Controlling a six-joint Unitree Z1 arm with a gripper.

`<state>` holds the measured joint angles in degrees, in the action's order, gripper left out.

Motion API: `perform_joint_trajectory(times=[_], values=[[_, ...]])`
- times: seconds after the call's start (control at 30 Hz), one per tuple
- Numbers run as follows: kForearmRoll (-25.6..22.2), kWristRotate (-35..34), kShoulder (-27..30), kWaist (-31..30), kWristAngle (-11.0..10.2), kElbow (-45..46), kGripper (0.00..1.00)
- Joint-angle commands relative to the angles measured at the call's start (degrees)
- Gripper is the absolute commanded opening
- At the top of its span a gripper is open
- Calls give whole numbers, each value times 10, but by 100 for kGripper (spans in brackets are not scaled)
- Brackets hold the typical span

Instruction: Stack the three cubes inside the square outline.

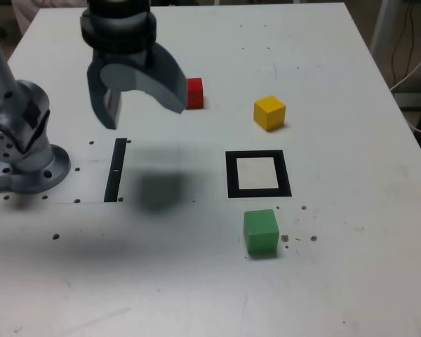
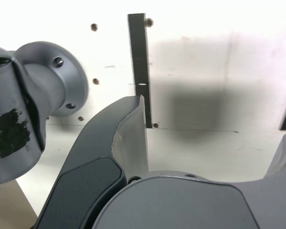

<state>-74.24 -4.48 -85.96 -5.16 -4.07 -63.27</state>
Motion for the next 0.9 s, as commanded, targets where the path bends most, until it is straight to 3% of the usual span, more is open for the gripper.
perform_joint_trajectory(times=[0.0, 0.1, 0.3, 0.53, 0.87], values=[[7, 12, 2, 14, -10, -4, 98], [10, 37, -4, 46, -21, -10, 98], [9, 96, -28, 140, -24, -8, 99], [42, 168, -65, 246, -36, -38, 99], [36, 214, -131, 306, -54, -112, 99]])
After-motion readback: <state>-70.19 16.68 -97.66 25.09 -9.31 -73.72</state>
